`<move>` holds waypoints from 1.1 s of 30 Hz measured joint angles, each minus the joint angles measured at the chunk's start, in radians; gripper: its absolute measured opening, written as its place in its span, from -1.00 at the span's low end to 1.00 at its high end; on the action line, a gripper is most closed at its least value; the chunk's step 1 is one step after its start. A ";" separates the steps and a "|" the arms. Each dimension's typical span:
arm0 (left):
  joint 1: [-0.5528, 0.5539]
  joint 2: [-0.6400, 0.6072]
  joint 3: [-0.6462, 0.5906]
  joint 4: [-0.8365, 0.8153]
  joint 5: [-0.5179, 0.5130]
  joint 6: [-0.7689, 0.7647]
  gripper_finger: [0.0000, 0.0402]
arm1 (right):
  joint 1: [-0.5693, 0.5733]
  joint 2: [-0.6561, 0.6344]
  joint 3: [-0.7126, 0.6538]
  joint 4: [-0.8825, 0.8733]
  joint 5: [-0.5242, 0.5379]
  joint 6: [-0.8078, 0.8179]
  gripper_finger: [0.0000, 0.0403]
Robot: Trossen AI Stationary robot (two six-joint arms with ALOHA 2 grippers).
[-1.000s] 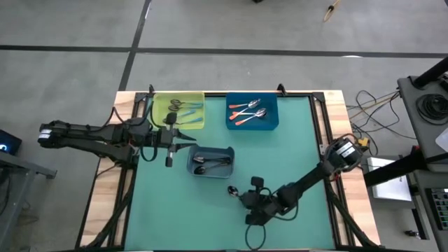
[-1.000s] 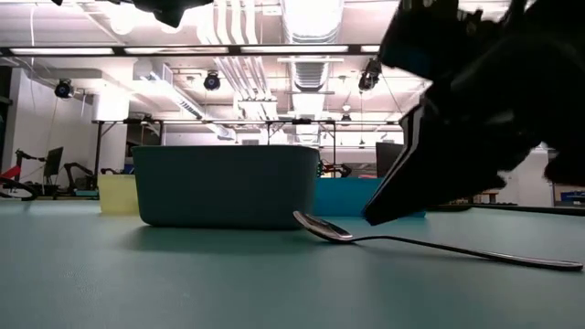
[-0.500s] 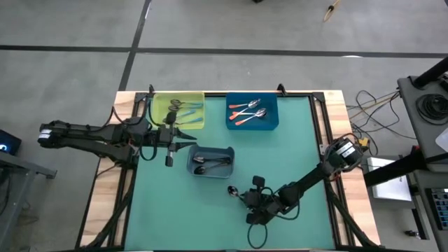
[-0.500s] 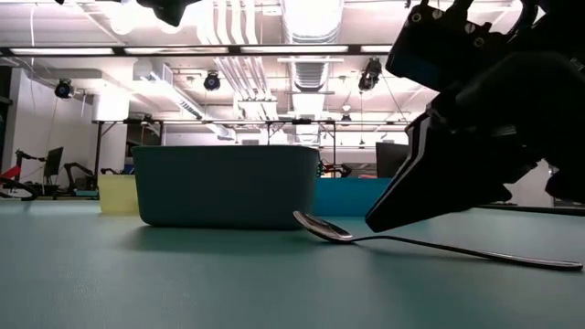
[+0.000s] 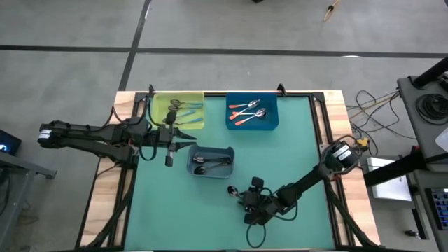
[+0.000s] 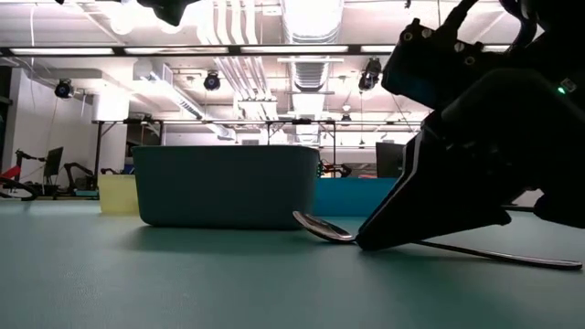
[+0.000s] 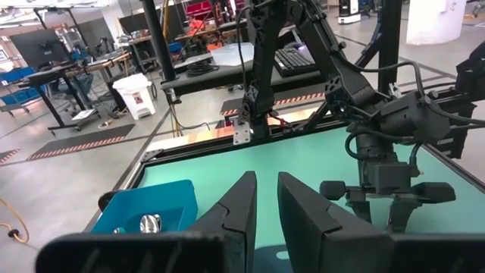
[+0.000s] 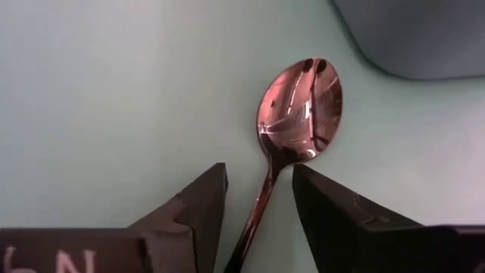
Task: Sort silverware by color (type)
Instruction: Put the black spoon into the gray bin
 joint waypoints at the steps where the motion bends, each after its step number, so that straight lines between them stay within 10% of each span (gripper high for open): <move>1: 0.000 0.000 0.000 0.000 0.000 0.000 -0.81 | 0.000 0.002 0.000 0.000 0.001 0.003 -0.26; 12: 0.000 0.000 0.000 -0.001 0.000 0.008 -0.81 | 0.000 0.007 -0.030 0.016 -0.011 0.047 -0.91; 33: 0.000 0.000 0.000 -0.002 0.000 0.016 -0.81 | -0.014 -0.160 -0.035 -0.077 -0.036 -0.035 -0.95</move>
